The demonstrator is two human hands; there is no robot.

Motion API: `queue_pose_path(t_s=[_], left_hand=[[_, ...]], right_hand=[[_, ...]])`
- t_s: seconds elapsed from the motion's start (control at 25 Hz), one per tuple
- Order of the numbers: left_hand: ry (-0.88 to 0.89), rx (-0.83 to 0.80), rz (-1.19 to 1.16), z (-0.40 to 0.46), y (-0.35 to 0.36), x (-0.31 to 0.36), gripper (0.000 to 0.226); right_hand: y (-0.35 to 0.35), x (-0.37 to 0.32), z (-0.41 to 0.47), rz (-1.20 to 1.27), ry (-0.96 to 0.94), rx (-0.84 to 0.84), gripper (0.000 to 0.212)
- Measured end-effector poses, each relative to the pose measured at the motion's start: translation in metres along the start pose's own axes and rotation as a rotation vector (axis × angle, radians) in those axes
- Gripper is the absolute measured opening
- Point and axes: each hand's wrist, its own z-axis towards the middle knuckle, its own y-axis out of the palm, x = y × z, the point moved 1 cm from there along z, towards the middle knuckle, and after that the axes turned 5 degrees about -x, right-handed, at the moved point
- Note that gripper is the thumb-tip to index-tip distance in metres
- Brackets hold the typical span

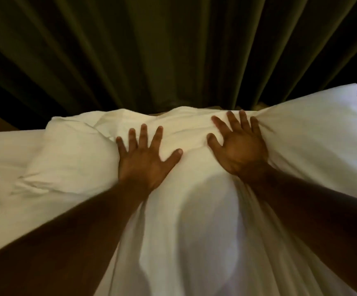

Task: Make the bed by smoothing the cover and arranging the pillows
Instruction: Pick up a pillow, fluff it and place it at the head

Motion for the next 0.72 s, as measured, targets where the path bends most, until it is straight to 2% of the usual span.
queue_pose_path(t_s=[0.12,0.24,0.48,0.6,0.72], left_hand=[[0.001,-0.012,-0.036,0.023,0.009,-0.001,0.098],[0.065,-0.005,-0.048,0.046,-0.007,0.004,0.093],[0.069,0.395,-0.091,0.035,-0.004,0.006,0.059],[0.107,0.463,-0.028,0.021,-0.011,0.018,0.040],[0.112,0.591,-0.001,-0.008,-0.010,0.024,0.032]], right_hand=[[-0.004,-0.003,0.048,0.013,0.022,-0.024,0.075],[-0.015,-0.008,0.053,0.045,0.026,-0.001,0.067],[-0.016,-0.008,0.047,0.231,-0.127,0.249,0.024],[-0.017,-0.006,0.043,0.324,-0.163,0.316,0.024],[-0.016,-0.008,0.041,0.352,-0.195,0.385,0.031]])
